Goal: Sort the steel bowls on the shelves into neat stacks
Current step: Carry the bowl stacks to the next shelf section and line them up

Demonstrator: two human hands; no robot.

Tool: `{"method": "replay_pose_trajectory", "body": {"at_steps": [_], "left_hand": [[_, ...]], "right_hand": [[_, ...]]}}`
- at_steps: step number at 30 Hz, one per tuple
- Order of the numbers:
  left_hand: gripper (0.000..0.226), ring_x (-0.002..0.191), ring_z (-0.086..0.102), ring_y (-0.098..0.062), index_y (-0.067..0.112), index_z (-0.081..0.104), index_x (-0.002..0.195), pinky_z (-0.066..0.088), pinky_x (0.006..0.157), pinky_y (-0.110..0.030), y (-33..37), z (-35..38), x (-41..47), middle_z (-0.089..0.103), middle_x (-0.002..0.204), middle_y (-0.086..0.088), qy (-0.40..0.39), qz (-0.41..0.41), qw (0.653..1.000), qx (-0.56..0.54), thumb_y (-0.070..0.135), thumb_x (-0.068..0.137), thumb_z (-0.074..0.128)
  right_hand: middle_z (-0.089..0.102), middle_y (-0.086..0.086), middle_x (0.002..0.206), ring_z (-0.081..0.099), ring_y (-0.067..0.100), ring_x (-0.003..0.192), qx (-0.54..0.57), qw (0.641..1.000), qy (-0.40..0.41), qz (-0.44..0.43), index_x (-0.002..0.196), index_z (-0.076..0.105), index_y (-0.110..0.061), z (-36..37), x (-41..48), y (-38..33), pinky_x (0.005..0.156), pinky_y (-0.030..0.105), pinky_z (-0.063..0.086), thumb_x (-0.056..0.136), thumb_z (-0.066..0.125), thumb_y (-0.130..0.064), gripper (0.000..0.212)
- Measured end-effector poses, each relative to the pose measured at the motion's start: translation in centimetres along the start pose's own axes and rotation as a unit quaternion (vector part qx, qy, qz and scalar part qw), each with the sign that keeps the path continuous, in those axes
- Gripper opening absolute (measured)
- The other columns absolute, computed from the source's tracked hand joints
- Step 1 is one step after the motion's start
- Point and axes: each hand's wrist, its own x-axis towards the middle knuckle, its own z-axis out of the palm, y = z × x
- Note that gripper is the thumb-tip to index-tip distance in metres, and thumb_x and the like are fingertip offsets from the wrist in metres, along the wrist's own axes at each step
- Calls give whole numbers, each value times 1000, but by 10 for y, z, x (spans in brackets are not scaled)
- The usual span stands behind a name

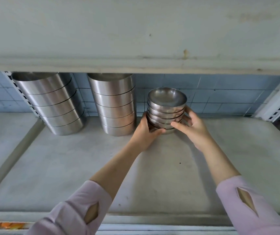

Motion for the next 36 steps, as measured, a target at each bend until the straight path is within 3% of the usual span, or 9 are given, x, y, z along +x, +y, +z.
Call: {"method": "replay_pose_trajectory", "body": {"at_steps": [3, 7, 10, 12, 18, 20, 23, 27, 36], "left_hand": [[76, 110, 57, -8, 15, 35, 136, 41, 80, -3, 2, -4, 0, 59, 123, 6, 0, -25, 999, 24, 27, 77, 81], [89, 124, 51, -18, 13, 25, 148, 44, 100, -32, 13, -10, -17, 50, 138, 0, -14, -50, 996, 71, 39, 79, 76], [68, 120, 56, -15, 19, 40, 142, 48, 99, -33, 14, -37, -57, 55, 134, 3, -37, -18, 996, 82, 36, 84, 72], [54, 118, 58, -10, 23, 50, 135, 49, 98, -29, 11, -68, -93, 58, 129, 7, -36, 11, 995, 89, 33, 86, 70], [40, 101, 48, 13, 32, 59, 127, 35, 88, 3, -23, -206, -217, 50, 122, 27, 83, 51, 969, 226, 36, 88, 65], [39, 103, 48, 12, 30, 60, 127, 35, 92, -1, -40, -261, -265, 49, 124, 26, 135, 29, 957, 255, 33, 89, 65], [39, 113, 53, -3, 27, 59, 129, 43, 98, -22, -66, -339, -342, 52, 132, 18, 212, -29, 935, 282, 28, 91, 64], [37, 115, 60, -19, 20, 62, 126, 42, 96, -26, -99, -425, -432, 58, 135, 4, 313, -81, 893, 314, 22, 89, 67], [43, 127, 49, -13, 27, 55, 133, 30, 101, -18, -159, -563, -532, 50, 141, 10, 404, -169, 840, 320, 29, 91, 64]], "right_hand": [[61, 0, 139, 60, -4, 118, -14, 1000, -13, 8, 146, 44, -20, 2, 1, -2, 95, 15, 49, 84, 74, 1, 72], [45, -6, 153, 45, 5, 138, -30, 998, 54, 20, 153, 36, -22, 10, -22, -12, 117, 37, 37, 79, 83, -17, 87], [52, -10, 145, 50, 8, 132, -70, 988, 140, -12, 142, 49, -25, 31, -62, -25, 113, 37, 41, 84, 78, -21, 65], [60, -12, 134, 56, 5, 124, -104, 983, 143, -55, 129, 60, -29, 54, -91, -36, 108, 32, 45, 85, 77, -22, 48], [64, -12, 117, 57, 4, 113, -261, 942, 43, -209, 122, 68, -20, 175, -148, -72, 101, 8, 36, 86, 74, -21, 37], [64, -8, 122, 55, 10, 118, -303, 920, 2, -249, 126, 66, -15, 230, -163, -85, 106, 12, 31, 87, 73, -21, 40], [63, 4, 134, 53, 23, 129, -329, 891, -53, -308, 132, 62, -11, 320, -184, -98, 114, 26, 29, 87, 70, -26, 48], [56, 10, 144, 48, 33, 137, -314, 873, -123, -352, 139, 56, -10, 439, -211, -109, 115, 48, 35, 86, 67, -33, 58], [54, 9, 146, 47, 30, 136, -270, 856, -202, -392, 141, 55, -12, 644, -236, -146, 113, 49, 39, 89, 70, -30, 56]]}}
